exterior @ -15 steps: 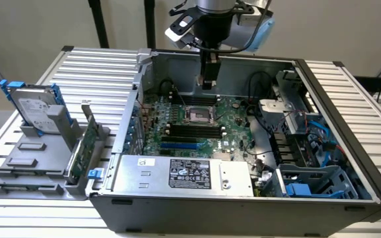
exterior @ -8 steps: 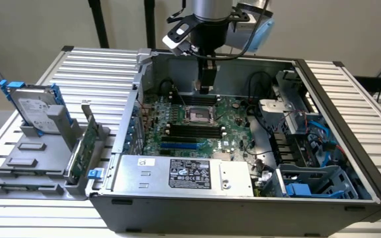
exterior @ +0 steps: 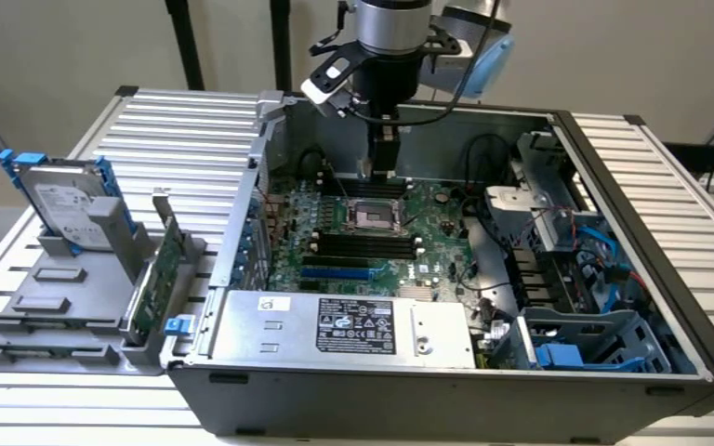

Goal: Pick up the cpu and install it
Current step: 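Place the cpu into insertion slot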

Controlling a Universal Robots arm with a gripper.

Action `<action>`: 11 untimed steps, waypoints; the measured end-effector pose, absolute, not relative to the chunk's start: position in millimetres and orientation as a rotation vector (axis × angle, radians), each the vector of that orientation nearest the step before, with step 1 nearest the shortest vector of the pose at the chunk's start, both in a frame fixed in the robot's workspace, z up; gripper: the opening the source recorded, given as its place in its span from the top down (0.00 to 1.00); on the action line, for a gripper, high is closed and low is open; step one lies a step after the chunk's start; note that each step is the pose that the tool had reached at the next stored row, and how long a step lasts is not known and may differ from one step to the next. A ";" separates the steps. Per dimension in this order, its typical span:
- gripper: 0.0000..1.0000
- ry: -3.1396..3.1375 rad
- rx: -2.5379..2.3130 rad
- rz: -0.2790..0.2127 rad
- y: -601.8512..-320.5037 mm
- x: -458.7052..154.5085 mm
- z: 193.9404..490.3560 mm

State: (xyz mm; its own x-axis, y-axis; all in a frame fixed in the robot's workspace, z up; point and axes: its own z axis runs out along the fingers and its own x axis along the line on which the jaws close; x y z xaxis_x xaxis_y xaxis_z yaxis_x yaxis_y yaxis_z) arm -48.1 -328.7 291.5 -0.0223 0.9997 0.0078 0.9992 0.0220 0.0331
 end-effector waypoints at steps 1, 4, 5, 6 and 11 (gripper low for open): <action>0.45 2.231 2.186 0.046 -328.7 -48.4 289.5; 0.45 2.227 2.191 0.046 -329.0 -48.6 284.1; 0.45 2.226 2.192 0.045 -329.2 -48.7 282.4; 0.45 2.225 2.192 0.046 -329.3 -48.7 280.5; 0.45 2.225 2.192 0.046 -329.9 -48.6 271.5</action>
